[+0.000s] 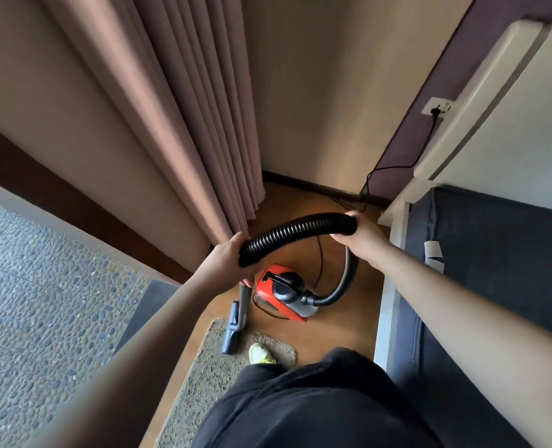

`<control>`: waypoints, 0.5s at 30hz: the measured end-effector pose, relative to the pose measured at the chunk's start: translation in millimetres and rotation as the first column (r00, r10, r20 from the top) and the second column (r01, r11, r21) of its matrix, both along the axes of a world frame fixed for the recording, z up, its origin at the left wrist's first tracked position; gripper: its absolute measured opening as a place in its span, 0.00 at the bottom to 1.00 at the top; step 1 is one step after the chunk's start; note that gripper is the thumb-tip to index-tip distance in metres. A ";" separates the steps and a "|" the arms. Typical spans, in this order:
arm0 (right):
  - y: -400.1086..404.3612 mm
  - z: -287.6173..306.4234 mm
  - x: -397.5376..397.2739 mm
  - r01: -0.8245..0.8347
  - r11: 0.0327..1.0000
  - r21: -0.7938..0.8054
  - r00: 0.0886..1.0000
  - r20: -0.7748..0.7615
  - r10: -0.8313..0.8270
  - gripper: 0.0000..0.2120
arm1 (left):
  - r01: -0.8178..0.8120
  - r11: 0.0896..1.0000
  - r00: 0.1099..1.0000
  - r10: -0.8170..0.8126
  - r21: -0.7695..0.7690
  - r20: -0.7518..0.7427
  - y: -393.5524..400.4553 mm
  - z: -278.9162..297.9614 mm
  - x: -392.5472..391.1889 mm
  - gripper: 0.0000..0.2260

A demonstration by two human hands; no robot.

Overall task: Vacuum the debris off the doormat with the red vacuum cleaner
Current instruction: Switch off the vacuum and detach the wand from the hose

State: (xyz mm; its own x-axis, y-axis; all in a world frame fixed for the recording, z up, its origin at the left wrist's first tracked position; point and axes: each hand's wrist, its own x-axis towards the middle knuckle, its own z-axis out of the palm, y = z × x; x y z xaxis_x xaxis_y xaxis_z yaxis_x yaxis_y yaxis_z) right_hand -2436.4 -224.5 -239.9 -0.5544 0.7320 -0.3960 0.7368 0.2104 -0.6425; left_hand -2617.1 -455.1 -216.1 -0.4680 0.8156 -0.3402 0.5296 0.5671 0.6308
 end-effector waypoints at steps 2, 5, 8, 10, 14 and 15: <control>8.0 6.4 -19.9 -0.019 0.999 0.033 1.000 -0.019 0.020 0.14 | 0.007 1.000 0.999 -0.008 -0.029 -0.037 6.9 1.9 -16.7 0.17; 24.1 11.8 -47.7 -0.043 0.998 0.043 0.999 -0.025 0.044 0.15 | 0.011 0.998 0.997 -0.016 -0.069 -0.073 13.5 -0.1 -33.2 0.19; 40.5 10.4 -71.3 -0.103 0.993 0.065 0.995 -0.010 0.103 0.03 | -0.013 0.998 0.996 0.008 -0.057 -0.086 18.4 -4.4 -38.6 0.21; 50.3 11.7 -85.7 -0.125 0.989 0.073 0.992 0.003 0.125 0.04 | -0.023 0.998 0.996 0.018 -0.060 -0.092 21.5 -8.4 -37.9 0.21; 73.2 10.9 -110.9 -0.204 0.977 0.065 0.979 -0.009 0.205 0.05 | -0.014 0.993 0.993 0.000 -0.117 -0.118 34.1 -15.2 -36.5 0.23; 79.4 8.9 -117.4 -0.212 0.975 0.064 0.977 -0.026 0.214 0.05 | -0.027 0.991 0.993 0.011 -0.128 -0.117 38.7 -15.8 -35.4 0.24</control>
State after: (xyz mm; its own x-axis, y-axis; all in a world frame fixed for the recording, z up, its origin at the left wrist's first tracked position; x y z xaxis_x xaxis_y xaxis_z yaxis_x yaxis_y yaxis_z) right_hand -2553.8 -145.1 -231.0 -0.7117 0.6181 -0.3338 0.6499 0.3991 -0.6468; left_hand -2652.5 -416.4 -231.9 -0.5255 0.7589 -0.3845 0.5834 0.6504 0.4865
